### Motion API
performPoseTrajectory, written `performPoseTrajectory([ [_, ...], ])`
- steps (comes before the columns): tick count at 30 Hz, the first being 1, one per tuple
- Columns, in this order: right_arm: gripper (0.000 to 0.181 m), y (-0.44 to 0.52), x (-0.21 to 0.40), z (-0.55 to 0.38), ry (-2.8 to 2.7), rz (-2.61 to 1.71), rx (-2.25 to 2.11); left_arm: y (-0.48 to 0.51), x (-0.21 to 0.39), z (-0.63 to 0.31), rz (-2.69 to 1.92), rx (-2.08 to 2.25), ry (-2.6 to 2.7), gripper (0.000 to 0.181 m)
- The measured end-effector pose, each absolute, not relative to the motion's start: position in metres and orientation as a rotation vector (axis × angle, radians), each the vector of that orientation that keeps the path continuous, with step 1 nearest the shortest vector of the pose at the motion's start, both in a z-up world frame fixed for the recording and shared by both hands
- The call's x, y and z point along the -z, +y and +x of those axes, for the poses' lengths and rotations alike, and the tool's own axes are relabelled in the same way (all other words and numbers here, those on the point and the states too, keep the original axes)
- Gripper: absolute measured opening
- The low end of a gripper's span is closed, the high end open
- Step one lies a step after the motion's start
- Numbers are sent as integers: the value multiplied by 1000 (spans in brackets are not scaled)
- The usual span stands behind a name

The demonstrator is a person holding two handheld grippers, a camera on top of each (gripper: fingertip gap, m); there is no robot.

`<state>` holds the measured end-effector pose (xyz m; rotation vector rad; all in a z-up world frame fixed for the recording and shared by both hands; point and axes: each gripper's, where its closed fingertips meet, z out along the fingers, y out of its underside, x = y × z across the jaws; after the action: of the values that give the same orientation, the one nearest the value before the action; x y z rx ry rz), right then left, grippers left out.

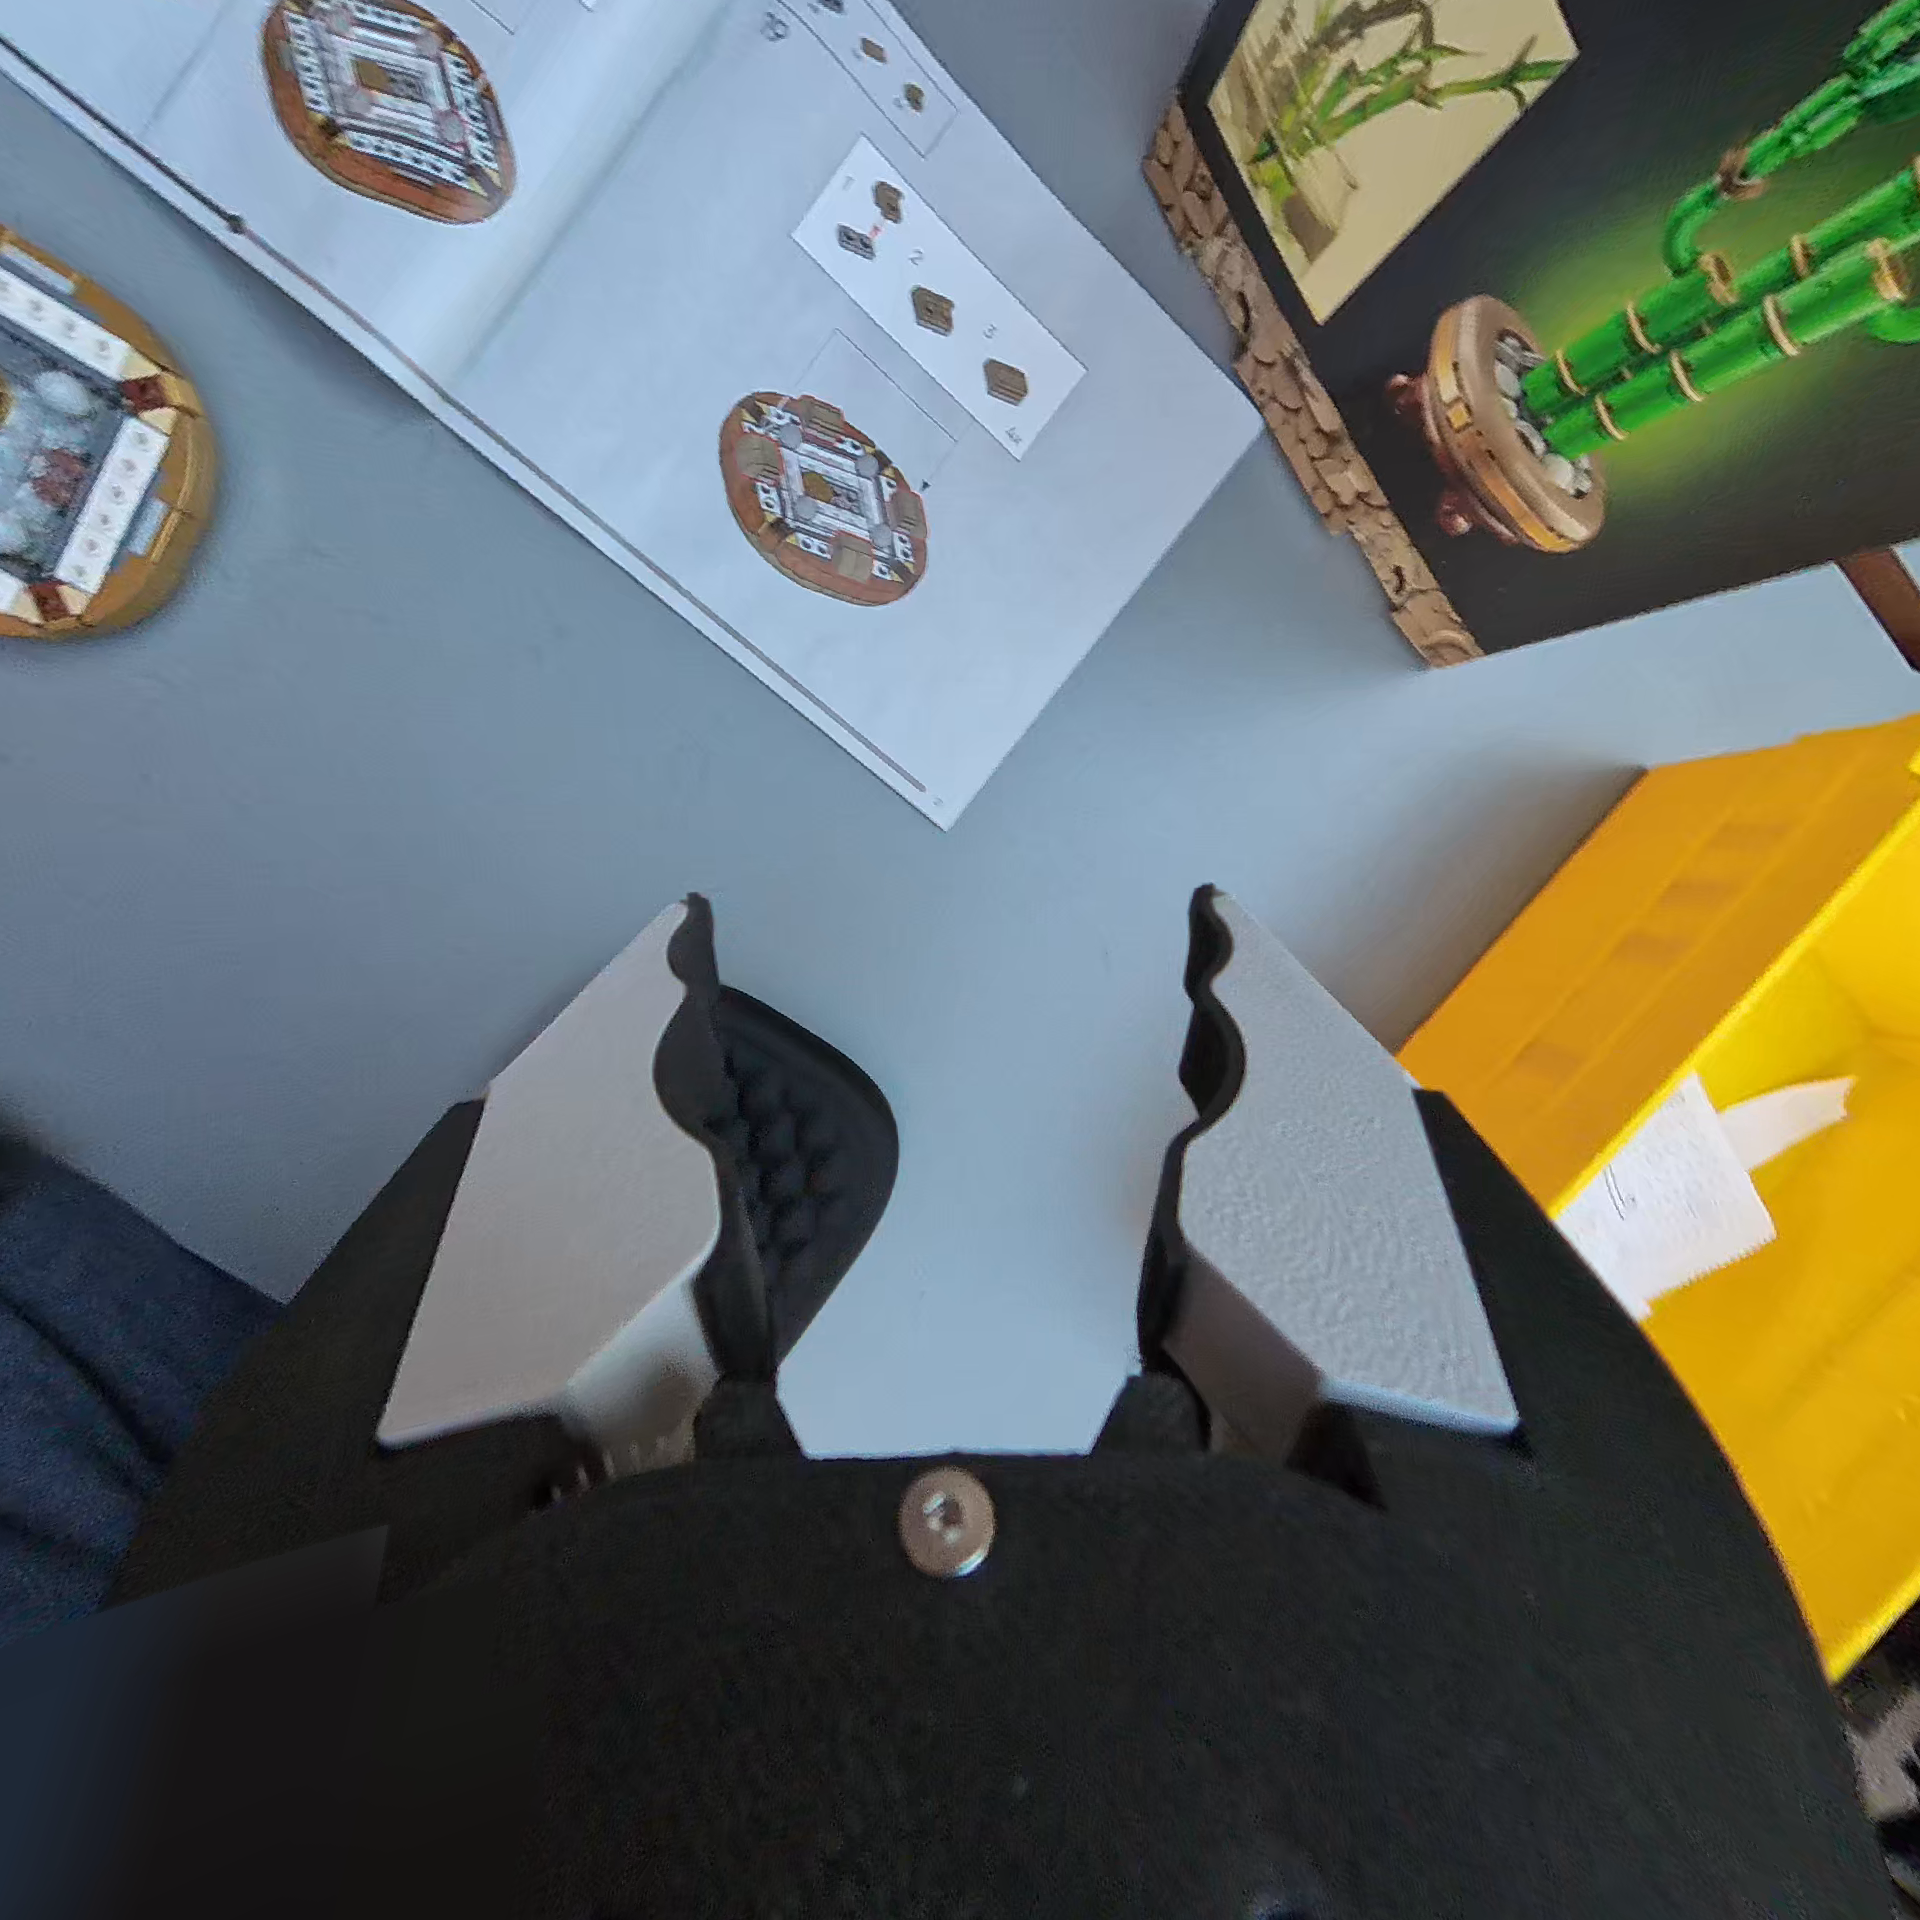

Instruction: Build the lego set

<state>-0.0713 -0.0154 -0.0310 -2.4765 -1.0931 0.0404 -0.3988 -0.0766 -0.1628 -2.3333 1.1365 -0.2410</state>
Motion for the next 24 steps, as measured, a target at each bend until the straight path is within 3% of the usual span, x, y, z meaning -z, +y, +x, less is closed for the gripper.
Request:
performPoseTrajectory([
  [8, 89, 19, -3, -86, -927, -2297, -323, -77, 163, -405, -2354, 203, 1201, 50],
  [15, 99, 51, -68, -78, -785, -1919, -327, -87, 162, -400, -2341, 343, 1202, 57],
  [24, 89, 60, -116, -94, -706, -1676, -259, -85, 156, -405, -2243, 385, 1215, 39],
])
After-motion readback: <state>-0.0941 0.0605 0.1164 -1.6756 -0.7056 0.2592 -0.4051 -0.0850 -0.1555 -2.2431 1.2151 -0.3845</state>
